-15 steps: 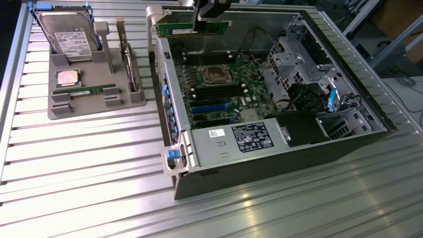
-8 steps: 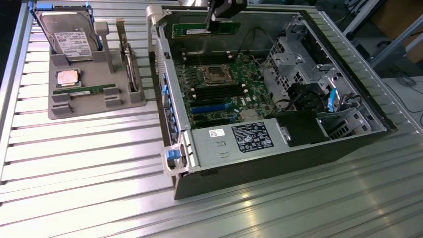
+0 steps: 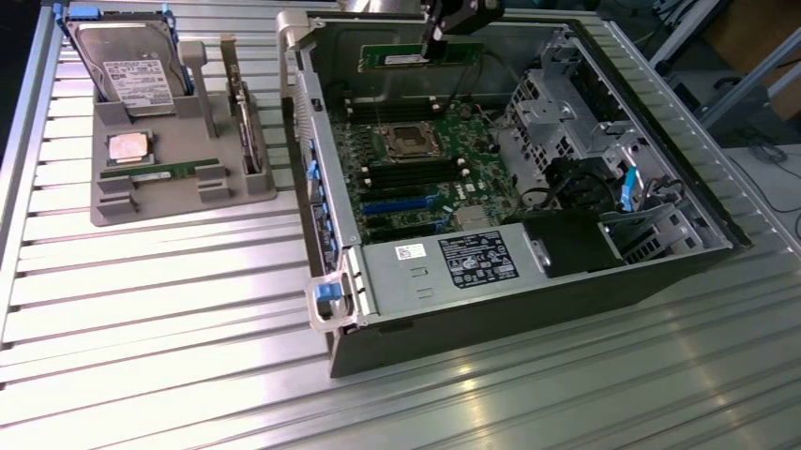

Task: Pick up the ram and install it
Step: 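Pick up the ram and move it above insertion slot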

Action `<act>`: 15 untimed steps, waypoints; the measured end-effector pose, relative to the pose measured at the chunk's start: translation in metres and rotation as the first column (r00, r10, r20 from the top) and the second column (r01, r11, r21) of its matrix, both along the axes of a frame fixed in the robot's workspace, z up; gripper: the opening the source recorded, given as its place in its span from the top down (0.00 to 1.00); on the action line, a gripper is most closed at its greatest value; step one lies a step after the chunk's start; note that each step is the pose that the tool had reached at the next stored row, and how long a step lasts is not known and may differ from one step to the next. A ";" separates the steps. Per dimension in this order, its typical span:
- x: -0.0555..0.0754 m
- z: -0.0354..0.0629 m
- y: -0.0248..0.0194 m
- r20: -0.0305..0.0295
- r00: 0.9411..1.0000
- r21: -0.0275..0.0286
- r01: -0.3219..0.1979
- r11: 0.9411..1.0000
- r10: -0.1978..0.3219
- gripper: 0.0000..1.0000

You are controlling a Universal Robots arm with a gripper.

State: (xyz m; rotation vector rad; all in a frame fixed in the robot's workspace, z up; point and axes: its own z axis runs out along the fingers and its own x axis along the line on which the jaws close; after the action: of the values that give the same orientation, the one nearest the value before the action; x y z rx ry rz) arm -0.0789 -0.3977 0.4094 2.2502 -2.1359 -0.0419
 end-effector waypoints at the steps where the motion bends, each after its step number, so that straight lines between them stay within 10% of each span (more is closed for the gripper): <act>1: 0.003 0.0000 0.0000 0.000 1.000 0.000 0.000 1.000 0.000 0.87; 15: 0.058 -0.0004 0.0000 -0.001 1.000 -0.001 0.000 1.000 0.000 0.87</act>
State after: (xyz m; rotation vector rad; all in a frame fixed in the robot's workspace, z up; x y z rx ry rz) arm -0.0210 -0.3977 0.4090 2.2494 -2.1353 -0.0415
